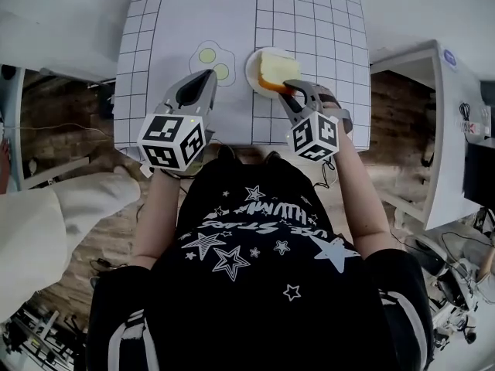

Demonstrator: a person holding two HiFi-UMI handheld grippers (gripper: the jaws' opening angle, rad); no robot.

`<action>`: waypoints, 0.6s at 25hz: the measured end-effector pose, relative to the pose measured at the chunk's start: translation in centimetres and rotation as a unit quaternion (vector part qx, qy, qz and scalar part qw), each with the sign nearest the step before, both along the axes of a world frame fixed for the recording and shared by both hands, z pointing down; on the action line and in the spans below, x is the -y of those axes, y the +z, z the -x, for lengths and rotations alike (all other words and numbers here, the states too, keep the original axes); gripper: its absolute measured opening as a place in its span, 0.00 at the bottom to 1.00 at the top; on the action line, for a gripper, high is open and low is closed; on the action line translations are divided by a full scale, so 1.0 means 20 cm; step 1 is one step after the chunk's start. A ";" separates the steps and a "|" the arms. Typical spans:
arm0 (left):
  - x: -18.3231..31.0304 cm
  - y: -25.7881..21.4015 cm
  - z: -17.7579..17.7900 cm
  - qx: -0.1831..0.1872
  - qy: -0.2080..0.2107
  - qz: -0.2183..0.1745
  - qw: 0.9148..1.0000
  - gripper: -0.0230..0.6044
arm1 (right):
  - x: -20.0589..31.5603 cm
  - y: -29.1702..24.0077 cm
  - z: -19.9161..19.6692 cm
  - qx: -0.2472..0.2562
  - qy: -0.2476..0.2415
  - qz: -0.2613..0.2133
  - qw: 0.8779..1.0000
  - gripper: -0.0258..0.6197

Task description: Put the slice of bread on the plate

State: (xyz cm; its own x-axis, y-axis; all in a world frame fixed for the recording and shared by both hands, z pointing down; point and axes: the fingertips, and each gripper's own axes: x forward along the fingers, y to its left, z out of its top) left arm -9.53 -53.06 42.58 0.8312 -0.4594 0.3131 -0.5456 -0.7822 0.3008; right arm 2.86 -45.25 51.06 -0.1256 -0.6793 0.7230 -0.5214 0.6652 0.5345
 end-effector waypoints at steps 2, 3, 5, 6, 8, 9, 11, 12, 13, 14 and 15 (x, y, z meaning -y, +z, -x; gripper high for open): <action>-0.01 0.01 0.00 -0.001 0.011 0.003 1.000 0.05 | -0.03 0.04 0.02 -0.018 -0.003 0.002 1.000 0.19; -0.01 0.02 0.00 0.000 0.016 0.003 1.000 0.05 | -0.04 0.06 0.02 -0.024 -0.003 0.003 1.000 0.19; -0.02 0.03 0.00 0.003 0.022 0.004 1.000 0.05 | -0.06 0.09 0.04 -0.028 -0.002 0.004 1.000 0.19; -0.02 0.04 0.00 0.004 0.025 0.004 1.000 0.05 | -0.07 0.10 0.05 -0.028 -0.002 0.005 1.000 0.19; -0.03 0.05 0.00 0.006 0.030 0.006 1.000 0.05 | -0.08 0.13 0.06 -0.034 -0.005 0.010 0.999 0.20; -0.04 0.06 0.00 0.008 0.032 0.006 0.999 0.05 | -0.09 0.15 0.06 -0.039 -0.008 0.012 0.999 0.20; -0.04 0.07 0.00 0.011 0.035 0.007 0.999 0.05 | -0.10 0.19 0.07 -0.048 -0.010 0.017 0.999 0.20; -0.04 0.07 0.00 0.012 0.036 0.007 0.999 0.05 | -0.11 0.21 0.07 -0.050 -0.010 0.019 0.999 0.21; -0.04 0.08 0.01 0.012 0.035 0.008 0.999 0.05 | -0.12 0.22 0.06 -0.052 -0.010 0.022 0.998 0.21; -0.04 0.08 0.01 0.013 0.034 0.008 0.999 0.05 | -0.12 0.24 0.06 -0.057 -0.010 0.021 0.998 0.21; -0.03 0.08 0.02 0.014 0.033 0.008 0.999 0.05 | -0.12 0.25 0.06 -0.063 -0.011 0.019 0.998 0.21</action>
